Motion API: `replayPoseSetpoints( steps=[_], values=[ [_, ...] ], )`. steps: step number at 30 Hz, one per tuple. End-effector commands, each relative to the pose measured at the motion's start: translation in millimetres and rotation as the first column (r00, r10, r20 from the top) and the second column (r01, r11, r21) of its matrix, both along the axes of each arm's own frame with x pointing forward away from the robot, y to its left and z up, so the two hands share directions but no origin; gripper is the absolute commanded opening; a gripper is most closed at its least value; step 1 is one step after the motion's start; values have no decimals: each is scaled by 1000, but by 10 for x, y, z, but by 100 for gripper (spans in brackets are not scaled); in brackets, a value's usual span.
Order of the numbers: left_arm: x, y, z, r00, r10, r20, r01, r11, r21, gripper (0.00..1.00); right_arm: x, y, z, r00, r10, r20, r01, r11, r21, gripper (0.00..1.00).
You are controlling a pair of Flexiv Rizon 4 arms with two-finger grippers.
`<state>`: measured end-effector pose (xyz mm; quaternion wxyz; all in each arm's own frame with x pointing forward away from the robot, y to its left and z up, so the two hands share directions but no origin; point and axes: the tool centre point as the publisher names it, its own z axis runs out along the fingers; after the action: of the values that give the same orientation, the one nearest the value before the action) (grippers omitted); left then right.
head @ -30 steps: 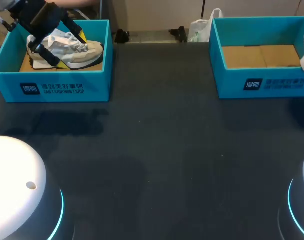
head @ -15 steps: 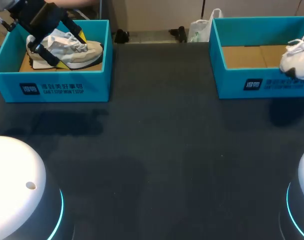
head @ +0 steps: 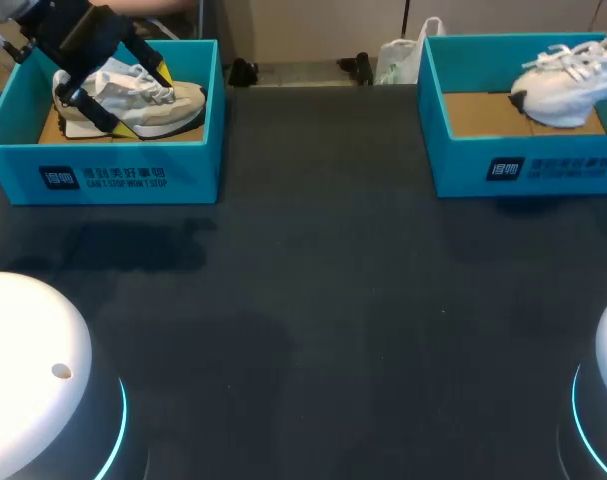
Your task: Take the shoe out of the shoebox, open the shoe tongue, remove and reinsert the insole, then place the shoe into the shoebox
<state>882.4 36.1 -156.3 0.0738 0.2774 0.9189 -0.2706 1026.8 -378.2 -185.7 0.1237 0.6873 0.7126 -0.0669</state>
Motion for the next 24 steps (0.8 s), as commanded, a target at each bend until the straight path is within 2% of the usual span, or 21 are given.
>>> replayPoseSetpoints(
  steps=[1, 17, 24],
  values=[
    [12, -1, 4, 1000, -2, -2, 2, 1000, 3, 100, 50, -4, 25, 970, -240, 25, 238, 970, 46, 0],
    [12, -1, 4, 1000, -2, -2, 2, 1000, 3, 100, 43, 16, -23, 974, -226, 20, 226, 974, 20, 0],
    [12, -1, 4, 1000, -2, -2, 2, 1000, 3, 100, 123, 39, -100, 971, -239, 24, 239, 971, 8, 0]
  ],
)
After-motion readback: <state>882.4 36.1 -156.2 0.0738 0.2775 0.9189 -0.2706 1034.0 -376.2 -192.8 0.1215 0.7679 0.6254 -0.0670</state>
